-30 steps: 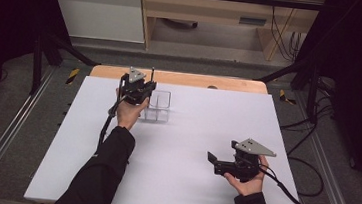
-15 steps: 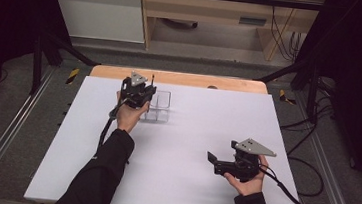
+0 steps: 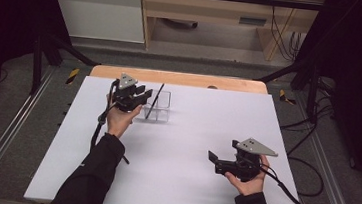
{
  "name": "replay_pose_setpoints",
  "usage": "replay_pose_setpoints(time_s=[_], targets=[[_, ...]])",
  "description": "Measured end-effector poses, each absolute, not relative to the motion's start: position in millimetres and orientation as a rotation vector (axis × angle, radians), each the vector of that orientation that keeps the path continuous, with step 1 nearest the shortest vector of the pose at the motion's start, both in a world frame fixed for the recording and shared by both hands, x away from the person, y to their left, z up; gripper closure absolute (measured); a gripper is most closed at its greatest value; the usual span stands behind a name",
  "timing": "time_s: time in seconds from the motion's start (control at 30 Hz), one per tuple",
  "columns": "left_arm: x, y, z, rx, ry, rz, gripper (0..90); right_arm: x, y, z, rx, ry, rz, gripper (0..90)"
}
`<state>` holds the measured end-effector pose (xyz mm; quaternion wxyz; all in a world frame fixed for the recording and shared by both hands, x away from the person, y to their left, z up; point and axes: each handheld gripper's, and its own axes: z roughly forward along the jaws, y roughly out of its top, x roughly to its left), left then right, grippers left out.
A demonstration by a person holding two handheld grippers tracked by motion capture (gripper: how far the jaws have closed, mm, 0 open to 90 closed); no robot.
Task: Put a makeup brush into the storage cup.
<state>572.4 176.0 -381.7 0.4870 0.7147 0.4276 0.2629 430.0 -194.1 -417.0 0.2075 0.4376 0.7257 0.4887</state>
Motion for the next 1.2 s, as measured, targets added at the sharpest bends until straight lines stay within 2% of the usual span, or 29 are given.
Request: replay_pose_setpoints(time_s=[0.7, 1.2], targets=[[517, 189, -375, 1.771, 0.934, 0.624, 31.5, 428, -199, -412, 1.22, 1.984, 1.371, 5.5], [478, 209, -380, 1.793, 0.936, 0.622, 21.4, 428, -201, -410, 1.22, 1.976, 1.37, 5.5]])
